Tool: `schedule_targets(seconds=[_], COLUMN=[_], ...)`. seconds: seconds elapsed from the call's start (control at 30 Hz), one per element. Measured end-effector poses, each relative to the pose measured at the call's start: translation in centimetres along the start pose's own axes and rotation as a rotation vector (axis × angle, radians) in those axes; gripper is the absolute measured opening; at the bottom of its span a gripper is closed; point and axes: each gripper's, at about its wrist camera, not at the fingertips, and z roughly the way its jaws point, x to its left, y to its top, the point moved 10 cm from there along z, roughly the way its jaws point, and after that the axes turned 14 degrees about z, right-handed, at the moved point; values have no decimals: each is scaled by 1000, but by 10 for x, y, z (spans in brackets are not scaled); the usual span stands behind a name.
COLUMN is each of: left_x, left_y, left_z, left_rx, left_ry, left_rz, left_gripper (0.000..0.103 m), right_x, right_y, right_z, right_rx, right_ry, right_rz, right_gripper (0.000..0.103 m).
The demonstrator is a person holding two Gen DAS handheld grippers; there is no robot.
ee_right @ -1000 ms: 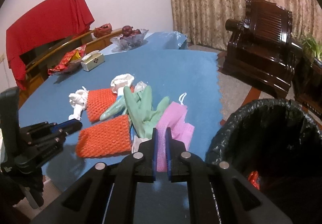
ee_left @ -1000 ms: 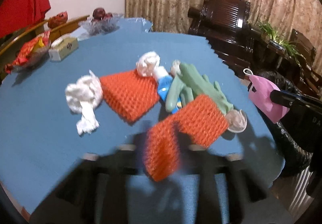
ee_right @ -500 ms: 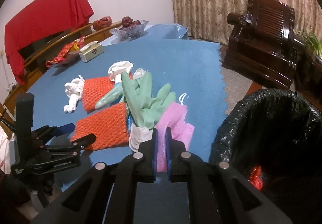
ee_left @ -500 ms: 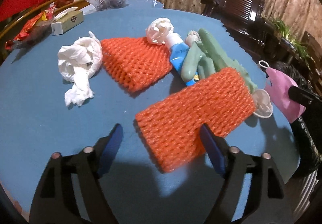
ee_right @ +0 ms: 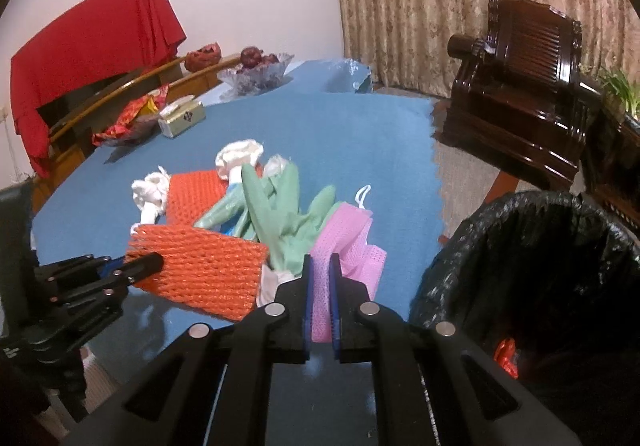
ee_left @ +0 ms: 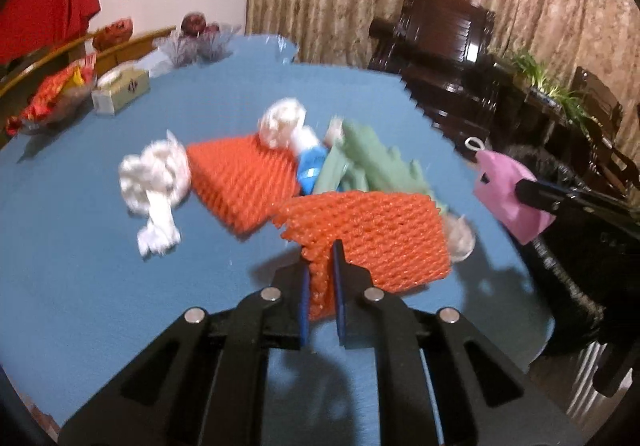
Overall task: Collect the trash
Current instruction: 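Carry the orange mesh and pink bag over the trash bin with both tools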
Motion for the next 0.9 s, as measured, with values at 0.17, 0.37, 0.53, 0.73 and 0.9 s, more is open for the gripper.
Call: schedule_targets(seconds=[0.17, 0.37, 0.53, 0.73, 0.9], left_x=[-12, -32, -58, -99, -141], left_y=[29, 57, 73, 90, 100], left_z=[-20, -29, -27, -22, -12], left_rx=[-71, -118, -137, -165, -176], left_ry=[5, -16, -50, -111, -169], left_rz=[35, 71, 102, 153, 204], left_gripper=[9, 9, 9, 9, 9], right_x=[-2, -16, -40, -80, -121], right_y=[14, 25, 34, 41, 40], right_z=[-18, -43, -67, -90, -108], right_rx=[-40, -88, -129, -167, -185], right_ry=[4, -17, -58, -131, -209], right_rz=[1, 15, 37, 83, 128], right_gripper=[7, 7, 7, 7, 7])
